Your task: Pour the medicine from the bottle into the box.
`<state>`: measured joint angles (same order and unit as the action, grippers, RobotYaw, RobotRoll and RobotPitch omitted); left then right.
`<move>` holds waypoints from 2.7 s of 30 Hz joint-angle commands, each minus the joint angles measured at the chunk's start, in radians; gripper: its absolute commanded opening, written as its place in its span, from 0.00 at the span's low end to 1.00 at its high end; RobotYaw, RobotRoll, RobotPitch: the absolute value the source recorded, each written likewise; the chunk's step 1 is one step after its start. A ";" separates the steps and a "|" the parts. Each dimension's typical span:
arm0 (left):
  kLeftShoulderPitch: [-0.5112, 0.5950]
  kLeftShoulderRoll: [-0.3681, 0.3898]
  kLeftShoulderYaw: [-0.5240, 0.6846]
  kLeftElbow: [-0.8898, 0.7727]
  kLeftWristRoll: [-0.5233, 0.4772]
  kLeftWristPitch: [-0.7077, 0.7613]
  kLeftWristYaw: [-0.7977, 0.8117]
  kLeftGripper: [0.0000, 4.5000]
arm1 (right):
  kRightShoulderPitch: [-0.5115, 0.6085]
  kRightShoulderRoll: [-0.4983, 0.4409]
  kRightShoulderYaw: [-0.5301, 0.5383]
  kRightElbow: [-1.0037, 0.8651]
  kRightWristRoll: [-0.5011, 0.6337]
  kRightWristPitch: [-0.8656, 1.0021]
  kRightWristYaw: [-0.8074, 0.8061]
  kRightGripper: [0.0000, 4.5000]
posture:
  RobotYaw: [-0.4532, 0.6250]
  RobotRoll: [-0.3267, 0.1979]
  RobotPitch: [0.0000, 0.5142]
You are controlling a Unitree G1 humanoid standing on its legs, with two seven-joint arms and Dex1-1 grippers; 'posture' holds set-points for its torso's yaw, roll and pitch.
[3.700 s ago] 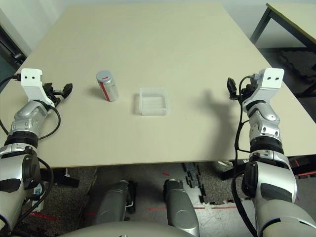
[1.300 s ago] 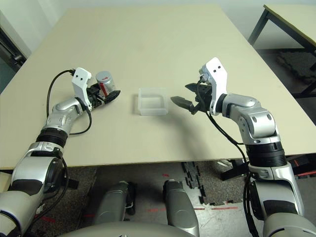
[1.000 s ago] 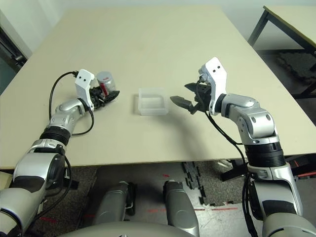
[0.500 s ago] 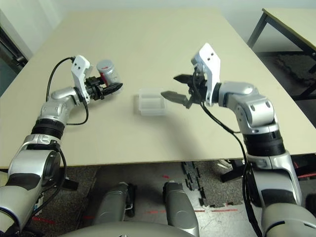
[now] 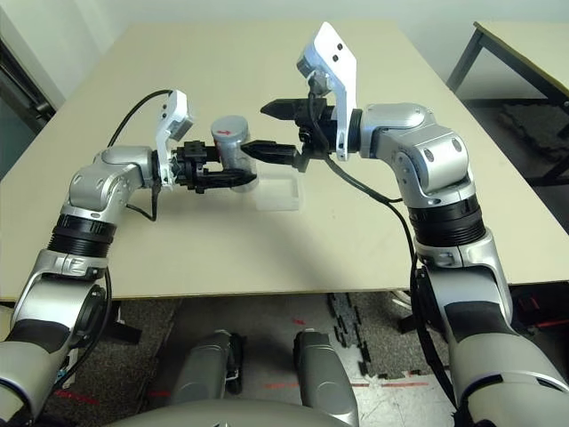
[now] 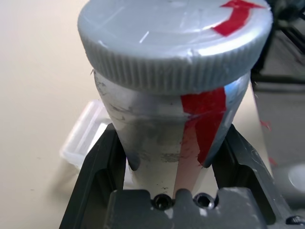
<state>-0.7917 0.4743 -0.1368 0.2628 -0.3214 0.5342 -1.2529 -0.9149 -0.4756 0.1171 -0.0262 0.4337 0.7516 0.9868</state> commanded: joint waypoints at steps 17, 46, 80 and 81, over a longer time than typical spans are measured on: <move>-0.022 0.025 -0.052 -0.042 0.011 -0.060 -0.052 0.60 | -0.030 0.042 0.027 0.022 0.051 0.053 0.046 0.69 | 0.49 0.62 0.17; -0.031 0.006 -0.119 -0.451 -0.145 0.179 -0.072 0.60 | -0.406 0.103 0.184 0.695 0.164 -0.344 0.628 0.57 | 0.59 0.62 0.26; -0.038 0.038 -0.050 -0.049 0.003 -0.073 0.054 0.60 | -0.055 -0.177 -0.017 0.078 0.093 0.060 0.221 1.00 | 0.47 0.62 0.19; -0.038 0.036 -0.051 -0.032 0.009 -0.083 0.058 0.60 | -0.058 -0.163 -0.017 0.068 0.093 0.076 0.195 1.00 | 0.47 0.62 0.19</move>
<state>-0.8182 0.5125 -0.1960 0.2142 -0.3300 0.4737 -1.2014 -0.9731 -0.6453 0.1086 0.0721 0.5166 0.8006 1.2117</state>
